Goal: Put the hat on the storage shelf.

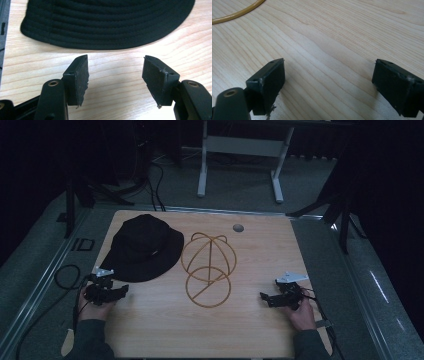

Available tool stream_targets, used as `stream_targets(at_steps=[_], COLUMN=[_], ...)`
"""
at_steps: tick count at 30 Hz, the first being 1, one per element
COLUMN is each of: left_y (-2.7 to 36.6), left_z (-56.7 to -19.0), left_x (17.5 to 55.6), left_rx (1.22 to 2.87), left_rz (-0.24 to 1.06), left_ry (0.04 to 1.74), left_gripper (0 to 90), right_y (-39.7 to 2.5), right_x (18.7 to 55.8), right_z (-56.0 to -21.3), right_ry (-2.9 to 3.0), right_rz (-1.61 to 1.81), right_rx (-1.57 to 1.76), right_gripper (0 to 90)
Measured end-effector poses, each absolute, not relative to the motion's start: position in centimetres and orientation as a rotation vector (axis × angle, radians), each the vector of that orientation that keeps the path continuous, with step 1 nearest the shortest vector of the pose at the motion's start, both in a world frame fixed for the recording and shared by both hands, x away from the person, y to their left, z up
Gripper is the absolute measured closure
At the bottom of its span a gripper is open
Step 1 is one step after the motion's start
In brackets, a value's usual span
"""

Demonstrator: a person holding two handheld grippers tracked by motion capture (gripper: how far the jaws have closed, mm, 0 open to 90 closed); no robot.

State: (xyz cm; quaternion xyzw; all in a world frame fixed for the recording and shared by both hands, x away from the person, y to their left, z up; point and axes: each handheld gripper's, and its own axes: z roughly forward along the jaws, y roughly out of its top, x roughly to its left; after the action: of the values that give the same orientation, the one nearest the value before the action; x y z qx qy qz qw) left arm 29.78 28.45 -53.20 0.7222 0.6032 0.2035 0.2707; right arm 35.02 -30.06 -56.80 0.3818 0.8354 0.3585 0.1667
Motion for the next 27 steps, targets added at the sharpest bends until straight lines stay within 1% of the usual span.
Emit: stream_targets(at_steps=[6, 19, 27], left_y=[27.9, 28.2, 29.5], left_z=[-53.0, -52.9, -52.3], left_x=[29.7, 29.3, 28.9], left_rx=[1.96, 2.01, 2.035], left_rz=[0.559, 0.473, 0.443], left_ry=[1.604, 1.564, 1.545], left_gripper=[38.7, 40.7, 41.5], right_y=[-30.1, -30.1, -30.1], right_x=[35.0, 35.0, 35.0], right_z=[-56.8, -56.8, -56.8], right_ry=[2.378, 2.378, 2.378], right_rz=[1.02, 1.02, 1.019], right_rx=[1.086, 1.085, 1.085], right_gripper=[11.1, 11.3, 11.3])
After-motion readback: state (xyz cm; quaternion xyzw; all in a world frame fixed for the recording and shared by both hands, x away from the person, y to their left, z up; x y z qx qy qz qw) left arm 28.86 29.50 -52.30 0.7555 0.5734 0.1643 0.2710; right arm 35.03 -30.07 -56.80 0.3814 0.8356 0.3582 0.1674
